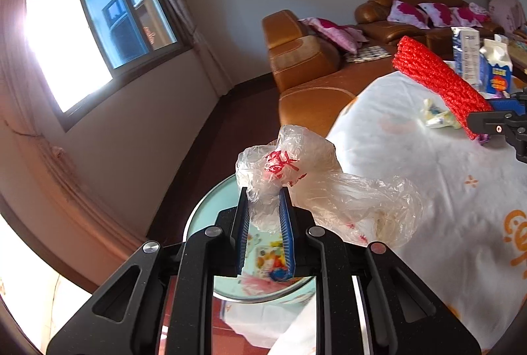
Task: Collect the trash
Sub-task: 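Lift the plastic bag and red mesh net and carry both over the blue bin, then hold the plastic bag and red mesh net above the blue bin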
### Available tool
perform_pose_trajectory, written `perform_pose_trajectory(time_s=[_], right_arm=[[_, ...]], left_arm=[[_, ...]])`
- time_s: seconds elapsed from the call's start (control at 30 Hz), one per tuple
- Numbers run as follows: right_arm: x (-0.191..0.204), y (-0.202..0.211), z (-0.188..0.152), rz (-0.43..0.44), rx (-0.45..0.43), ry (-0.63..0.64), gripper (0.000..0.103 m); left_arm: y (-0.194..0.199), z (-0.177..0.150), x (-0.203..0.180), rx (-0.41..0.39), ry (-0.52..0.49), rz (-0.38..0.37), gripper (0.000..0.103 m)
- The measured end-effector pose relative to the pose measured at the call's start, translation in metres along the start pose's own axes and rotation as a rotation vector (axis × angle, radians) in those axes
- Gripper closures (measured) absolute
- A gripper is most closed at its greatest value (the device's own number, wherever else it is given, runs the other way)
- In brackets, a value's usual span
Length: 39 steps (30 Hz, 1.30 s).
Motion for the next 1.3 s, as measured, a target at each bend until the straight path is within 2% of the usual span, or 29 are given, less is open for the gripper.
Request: perform_pose_trajectory(time_s=[0.37,0.77,1.3], right_arm=[[0.041,-0.03,0.034,0.052,-0.011,0.086,0.083],[0.073,-0.059,0.051,0.09,0.003,0.163,0.083],[0.094,-0.079,0.061,0.107,0.016,0.215,0.083]], left_arm=[[-0.011,-0.003,0.053,0.008,0.045,0.118,0.085],[-0.022,-0.008,0.092,0.017,0.062,0.225,0.085],[-0.029,-0.011,0.1,0.03,0.047,0.286,0.085]])
Point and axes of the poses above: each gripper's, at about its wrist camera, not at the fingertips, and y roughly against the way its jaws point, x to its left, z to its top, the point moved 3 cm from there along -y, roughly the way its jaws point, and after that the axes turned 11 degrees about y, right-handed, at the moved point
